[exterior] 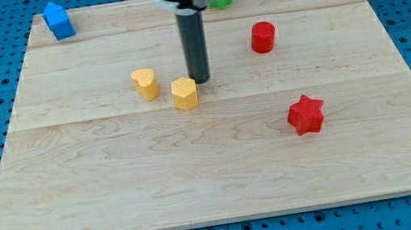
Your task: Slide the red circle to the top side of the red star
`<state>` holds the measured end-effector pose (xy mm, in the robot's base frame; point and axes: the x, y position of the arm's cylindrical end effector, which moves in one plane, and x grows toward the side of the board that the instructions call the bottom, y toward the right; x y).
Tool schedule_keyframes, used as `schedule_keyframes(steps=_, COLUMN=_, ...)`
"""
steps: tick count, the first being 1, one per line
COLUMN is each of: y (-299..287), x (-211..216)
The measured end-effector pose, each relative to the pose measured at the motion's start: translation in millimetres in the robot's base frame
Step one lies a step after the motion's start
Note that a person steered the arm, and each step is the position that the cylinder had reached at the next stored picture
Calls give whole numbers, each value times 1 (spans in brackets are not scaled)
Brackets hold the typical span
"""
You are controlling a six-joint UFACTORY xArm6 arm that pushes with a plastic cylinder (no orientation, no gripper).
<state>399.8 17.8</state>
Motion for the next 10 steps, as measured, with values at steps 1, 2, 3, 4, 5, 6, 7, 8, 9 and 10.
schedule_keyframes(steps=1, y=27, x=27)
schedule_keyframes(steps=2, y=-13, x=20)
schedule_keyframes(steps=3, y=-65, x=15)
schedule_keyframes(steps=4, y=-74, x=-8)
schedule_keyframes(steps=5, y=-33, x=-62)
schedule_keyframes(steps=6, y=15, x=-102)
schedule_keyframes(steps=7, y=81, x=-92)
schedule_keyframes(steps=8, y=82, x=-49)
schedule_keyframes(steps=9, y=82, x=-15)
schedule_keyframes(steps=10, y=82, x=16)
